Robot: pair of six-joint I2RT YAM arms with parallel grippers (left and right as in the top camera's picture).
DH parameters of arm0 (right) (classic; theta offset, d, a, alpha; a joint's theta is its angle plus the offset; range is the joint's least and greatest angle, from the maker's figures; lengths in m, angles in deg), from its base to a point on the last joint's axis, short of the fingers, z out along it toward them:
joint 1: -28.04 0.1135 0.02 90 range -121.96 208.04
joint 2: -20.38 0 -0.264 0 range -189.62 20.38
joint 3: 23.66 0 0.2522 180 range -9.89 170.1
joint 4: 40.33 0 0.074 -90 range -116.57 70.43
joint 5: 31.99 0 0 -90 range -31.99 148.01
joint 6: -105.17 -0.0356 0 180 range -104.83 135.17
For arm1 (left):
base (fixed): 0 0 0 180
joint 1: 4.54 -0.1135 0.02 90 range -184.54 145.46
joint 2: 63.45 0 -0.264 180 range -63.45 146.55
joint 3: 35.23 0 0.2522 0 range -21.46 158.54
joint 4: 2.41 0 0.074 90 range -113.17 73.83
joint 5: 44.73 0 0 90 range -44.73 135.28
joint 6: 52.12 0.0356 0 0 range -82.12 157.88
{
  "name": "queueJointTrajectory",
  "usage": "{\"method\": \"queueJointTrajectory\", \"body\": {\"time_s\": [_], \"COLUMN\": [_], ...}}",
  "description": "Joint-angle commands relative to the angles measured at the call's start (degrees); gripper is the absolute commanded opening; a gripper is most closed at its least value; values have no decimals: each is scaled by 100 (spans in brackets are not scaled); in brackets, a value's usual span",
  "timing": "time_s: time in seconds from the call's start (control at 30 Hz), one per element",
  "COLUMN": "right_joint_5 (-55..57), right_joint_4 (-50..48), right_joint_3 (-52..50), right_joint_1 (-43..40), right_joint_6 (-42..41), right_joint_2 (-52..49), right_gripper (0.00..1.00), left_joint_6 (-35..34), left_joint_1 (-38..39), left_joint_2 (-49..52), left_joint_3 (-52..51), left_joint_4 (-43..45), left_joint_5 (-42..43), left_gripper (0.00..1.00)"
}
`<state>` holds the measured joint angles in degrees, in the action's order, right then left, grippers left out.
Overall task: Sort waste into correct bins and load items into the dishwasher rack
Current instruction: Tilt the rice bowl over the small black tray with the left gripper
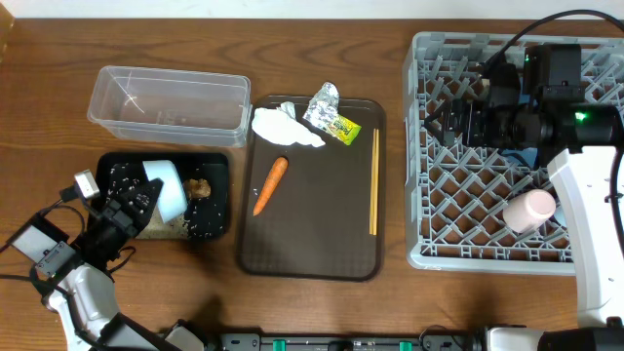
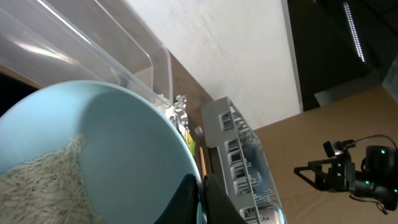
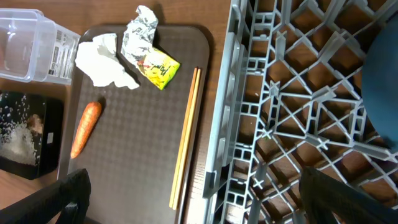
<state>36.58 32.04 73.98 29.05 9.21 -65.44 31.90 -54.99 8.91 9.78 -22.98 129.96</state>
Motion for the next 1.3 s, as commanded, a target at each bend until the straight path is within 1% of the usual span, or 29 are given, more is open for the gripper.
{"method": "queueJointTrajectory", "body": {"time_s": [0.0, 0.07, 0.13, 0.17, 0.23, 0.27, 0.3, 0.4, 0.47, 0.63, 0.83, 1.07, 1.27], "right_joint_5": [-114, -114, -114, -114, -114, -114, -114, -114, -114, -111, -111, -111, -111], "right_joint_4": [20, 31, 31, 33, 37, 35, 37, 66, 76, 59, 59, 59, 83], "right_joint_3": [11, 11, 11, 11, 11, 11, 11, 11, 11, 11, 11, 11, 11], "right_joint_1": [57, 57, 57, 57, 57, 57, 57, 57, 57, 57, 57, 57, 57], "right_joint_6": [-87, -87, -87, -87, -90, -90, -87, -87, -87, -87, -87, -87, -87], "right_joint_2": [92, 92, 92, 92, 92, 92, 92, 92, 92, 92, 92, 92, 92], "right_gripper": [99, 99, 99, 99, 99, 99, 99, 99, 99, 99, 99, 99, 99], "left_joint_6": [7, 4, -90, 7, 24, -142, -280, -291, -284, -286, -264, -262, -267], "left_joint_1": [9, 11, 7, 7, 7, 7, 7, 7, 7, 57, 400, 1095, 1759], "left_joint_2": [42, 50, 52, 52, 63, 87, 96, 96, 96, 96, 96, 96, 87], "left_joint_3": [-39, -39, -39, -42, -50, -50, -50, -50, -50, -50, -50, -50, -46], "left_joint_4": [9, 11, 11, 9, 4, 15, 59, 72, 72, 74, 74, 79, 162], "left_joint_5": [186, 101, 188, 131, -304, -402, -343, -4, -59, -599, -1401, -2621, -3097], "left_gripper": [6, 6, 6, 6, 6, 6, 6, 6, 6, 6, 6, 6, 6]}}
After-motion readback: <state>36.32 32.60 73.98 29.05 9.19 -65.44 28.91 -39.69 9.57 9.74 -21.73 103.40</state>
